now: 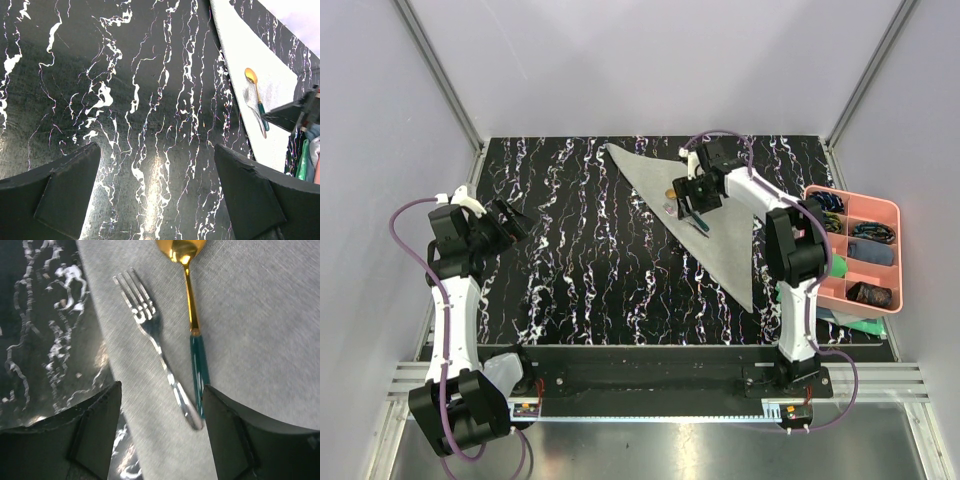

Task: Fold the napkin, place the utensils inside, and roll it up
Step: Fold the napkin

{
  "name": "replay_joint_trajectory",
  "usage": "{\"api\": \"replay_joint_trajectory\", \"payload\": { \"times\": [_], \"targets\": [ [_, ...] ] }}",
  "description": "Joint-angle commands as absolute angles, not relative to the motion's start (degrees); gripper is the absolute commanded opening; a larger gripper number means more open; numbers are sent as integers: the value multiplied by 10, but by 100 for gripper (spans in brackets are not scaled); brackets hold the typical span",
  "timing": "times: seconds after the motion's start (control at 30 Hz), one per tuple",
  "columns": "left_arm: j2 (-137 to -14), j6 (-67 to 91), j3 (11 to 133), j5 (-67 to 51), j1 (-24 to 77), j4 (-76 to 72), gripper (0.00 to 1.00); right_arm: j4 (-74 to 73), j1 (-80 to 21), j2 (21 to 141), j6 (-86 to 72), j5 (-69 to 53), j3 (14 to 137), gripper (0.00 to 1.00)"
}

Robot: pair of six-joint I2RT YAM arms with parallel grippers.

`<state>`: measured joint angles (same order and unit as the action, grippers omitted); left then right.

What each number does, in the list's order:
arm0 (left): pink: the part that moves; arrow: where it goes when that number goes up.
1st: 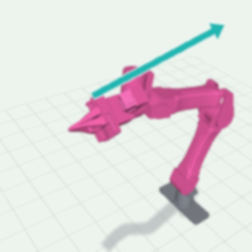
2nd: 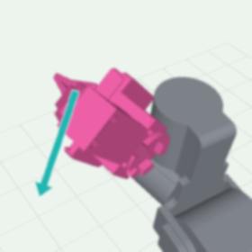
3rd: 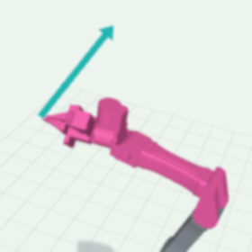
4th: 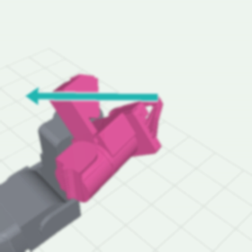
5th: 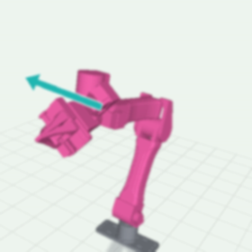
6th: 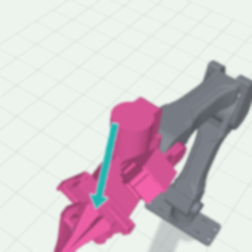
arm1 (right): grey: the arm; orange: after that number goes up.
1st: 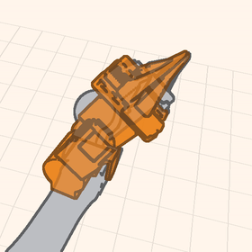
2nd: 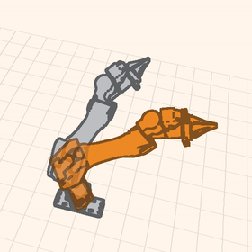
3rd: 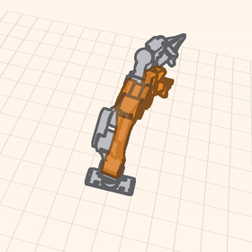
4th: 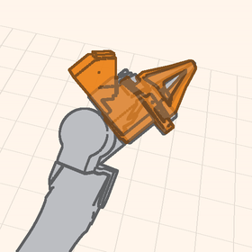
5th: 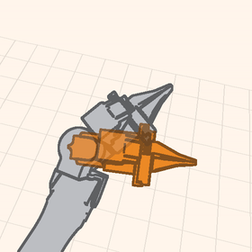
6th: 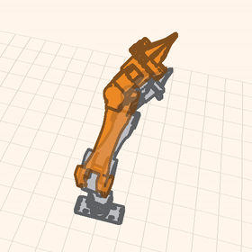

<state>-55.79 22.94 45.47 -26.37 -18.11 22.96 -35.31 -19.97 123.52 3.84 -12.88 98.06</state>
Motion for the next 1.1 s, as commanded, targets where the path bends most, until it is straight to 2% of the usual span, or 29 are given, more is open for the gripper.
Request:
{"api": "replay_joint_trajectory", "payload": {
  "times": [0.0,0.3,0.43,0.7,0.83,0.93,1.07],
  "targets": [
    [-551,232,454,-278,-185,203,99,-363,-209,1124,-13,-92,957,73],
    [-550,236,451,-290,-184,199,99,-428,-209,956,-154,-5,770,72],
    [-545,238,447,-294,-184,195,99,-451,-197,872,-227,-4,667,69],
    [-539,243,445,-311,-183,192,99,-450,-102,724,-332,-14,516,54],
    [-534,244,445,-316,-184,190,99,-448,-91,695,-372,-4,484,50],
    [-533,244,444,-319,-181,190,99,-451,-90,703,-396,-13,464,42],
    [-530,244,444,-321,-178,190,99,-467,-90,710,-416,22,441,41]
  ]
}}
